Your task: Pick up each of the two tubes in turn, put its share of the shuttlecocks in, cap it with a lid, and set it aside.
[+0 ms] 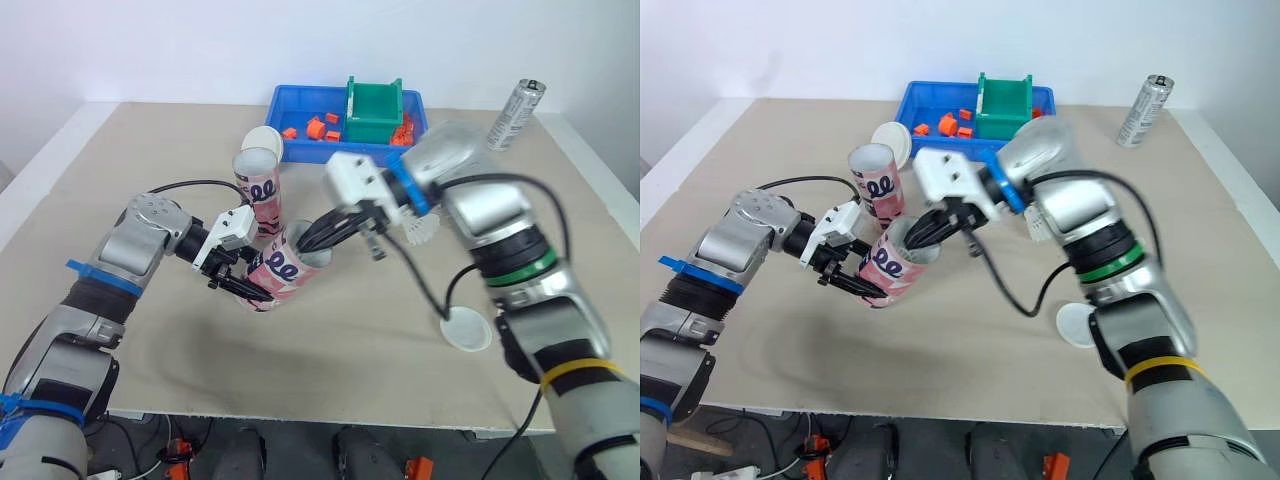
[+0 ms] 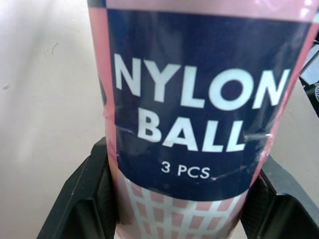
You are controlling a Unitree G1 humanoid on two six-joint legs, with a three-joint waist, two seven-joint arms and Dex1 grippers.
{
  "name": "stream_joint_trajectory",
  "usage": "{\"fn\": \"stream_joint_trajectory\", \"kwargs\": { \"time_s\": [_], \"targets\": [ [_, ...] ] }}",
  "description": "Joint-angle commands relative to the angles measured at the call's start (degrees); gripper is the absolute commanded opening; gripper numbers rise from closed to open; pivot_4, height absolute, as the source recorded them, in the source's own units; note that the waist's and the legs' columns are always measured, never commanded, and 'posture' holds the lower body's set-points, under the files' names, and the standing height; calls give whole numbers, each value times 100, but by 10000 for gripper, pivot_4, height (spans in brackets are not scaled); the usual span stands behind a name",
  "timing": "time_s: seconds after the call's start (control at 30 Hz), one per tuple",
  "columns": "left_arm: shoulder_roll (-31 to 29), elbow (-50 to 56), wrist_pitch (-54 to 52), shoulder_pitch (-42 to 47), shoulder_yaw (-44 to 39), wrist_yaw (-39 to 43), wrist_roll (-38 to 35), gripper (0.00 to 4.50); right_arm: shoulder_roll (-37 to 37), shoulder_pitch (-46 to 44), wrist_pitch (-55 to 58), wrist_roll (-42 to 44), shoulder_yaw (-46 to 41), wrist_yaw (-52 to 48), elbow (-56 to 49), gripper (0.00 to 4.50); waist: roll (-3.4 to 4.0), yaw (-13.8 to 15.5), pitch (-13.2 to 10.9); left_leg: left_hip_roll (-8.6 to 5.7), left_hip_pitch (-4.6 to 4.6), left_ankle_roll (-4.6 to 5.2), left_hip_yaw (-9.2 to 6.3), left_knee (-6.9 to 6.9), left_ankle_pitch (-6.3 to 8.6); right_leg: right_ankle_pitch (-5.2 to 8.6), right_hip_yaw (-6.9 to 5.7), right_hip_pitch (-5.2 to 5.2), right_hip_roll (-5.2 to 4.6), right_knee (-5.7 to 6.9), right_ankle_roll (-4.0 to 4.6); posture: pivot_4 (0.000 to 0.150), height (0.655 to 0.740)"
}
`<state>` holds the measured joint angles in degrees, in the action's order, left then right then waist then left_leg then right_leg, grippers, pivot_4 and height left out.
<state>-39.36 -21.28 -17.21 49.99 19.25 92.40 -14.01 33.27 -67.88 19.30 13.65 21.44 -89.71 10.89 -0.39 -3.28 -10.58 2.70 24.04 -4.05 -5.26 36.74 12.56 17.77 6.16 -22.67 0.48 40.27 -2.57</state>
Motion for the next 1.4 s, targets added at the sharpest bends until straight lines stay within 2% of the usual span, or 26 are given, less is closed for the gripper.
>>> {"fn": "stream_joint_trajectory", "kwargs": {
  "time_s": [0.03, 0.27, 0.47, 0.53, 0.67, 0.83, 0.97, 1.07, 1.3, 1.33, 1.4],
  "targets": [
    [-64, 302, -102, -39, -253, -41, -76, 27837, 239, -61, 125, 237, -337, -262, -248, 458, 3, -34, -2, 0, 0, 0, 0, 0, 0, -1, 0, -1, 1, 1, 2, 1500, 7384],
    [112, 706, -145, -354, -672, -378, -382, 27837, 1114, 581, 642, 792, -1082, -45, -780, 458, 3, -66, -3, -6, 11, 0, -5, 1, 0, 0, -4, 0, -7, -4, 0, 1500, 7384],
    [771, 1488, -144, -1132, -1323, -1078, -1115, 27837, 2096, 1462, 903, 944, -1492, -237, -947, 458, 4, -58, -4, -9, 12, 0, -4, 6, 0, 0, -4, 3, -13, -3, -1, 1500, 7384],
    [1038, 1756, -165, -1535, -1376, -1316, -1271, 27837, 2404, 1821, 638, 752, -1310, -278, -994, 458, 4, -38, -3, -10, 10, 2, -3, 8, 0, 2, -4, 9, -17, -3, -3, 1500, 7384],
    [1556, 1316, 1103, -2246, -1214, -1687, -728, 27837, 2567, 2073, -332, -215, -753, -97, -447, 458, 4, -71, -4, -10, -3, 5, 13, 11, 2, -4, 7, 13, -17, -2, -2, 1500, 7384],
    [1864, 610, 2010, -2545, -1155, -1779, -459, 27837, 2472, 1922, -997, -900, -441, -14, 212, 458, 6, -74, -10, -15, -21, 35, 26, 9, -25, -29, 18, 26, -18, -3, -14, 1500, 7384],
    [2018, 338, 2518, -2603, -1176, -1844, -443, 27837, 2715, 2025, -1284, -944, -267, -278, 319, 458, 6, -74, -10, -19, -43, 30, 31, 5, -36, -34, 26, 51, -20, -8, -23, 1500, 7384],
    [2169, 271, 2804, -2607, -1212, -1894, -520, 27837, 2847, 1958, -1559, -1016, -126, -279, 498, 9522, 6, -74, -10, -19, -51, 30, 35, 4, -37, -35, 33, 59, -20, -10, -27, 1500, 7384],
    [2421, -38, 3115, -2501, -1204, -1983, -541, 27837, 2908, 1979, -1920, -1305, 78, -275, 761, 41804, 7, -72, -10, -21, -60, 30, 38, -9, -37, -34, 38, 62, -20, -14, -28, 1500, 7384],
    [2439, -85, 3099, -2479, -1199, -1971, -552, 27837, 2899, 1977, -1950, -1349, 96, -276, 802, 44328, 7, -72, -10, -21, -62, 30, 38, -11, -37, -35, 38, 63, -20, -14, -27, 1500, 7384],
    [2470, -173, 3090, -2430, -1184, -1959, -538, 27837, 2817, 1953, -1978, -1529, 104, -181, 936, 44328, 7, -72, -10, -21, -62, 30, 38, -12, -37, -35, 38, 63, -20, -14, -28, 1500, 7384]
  ]
}}
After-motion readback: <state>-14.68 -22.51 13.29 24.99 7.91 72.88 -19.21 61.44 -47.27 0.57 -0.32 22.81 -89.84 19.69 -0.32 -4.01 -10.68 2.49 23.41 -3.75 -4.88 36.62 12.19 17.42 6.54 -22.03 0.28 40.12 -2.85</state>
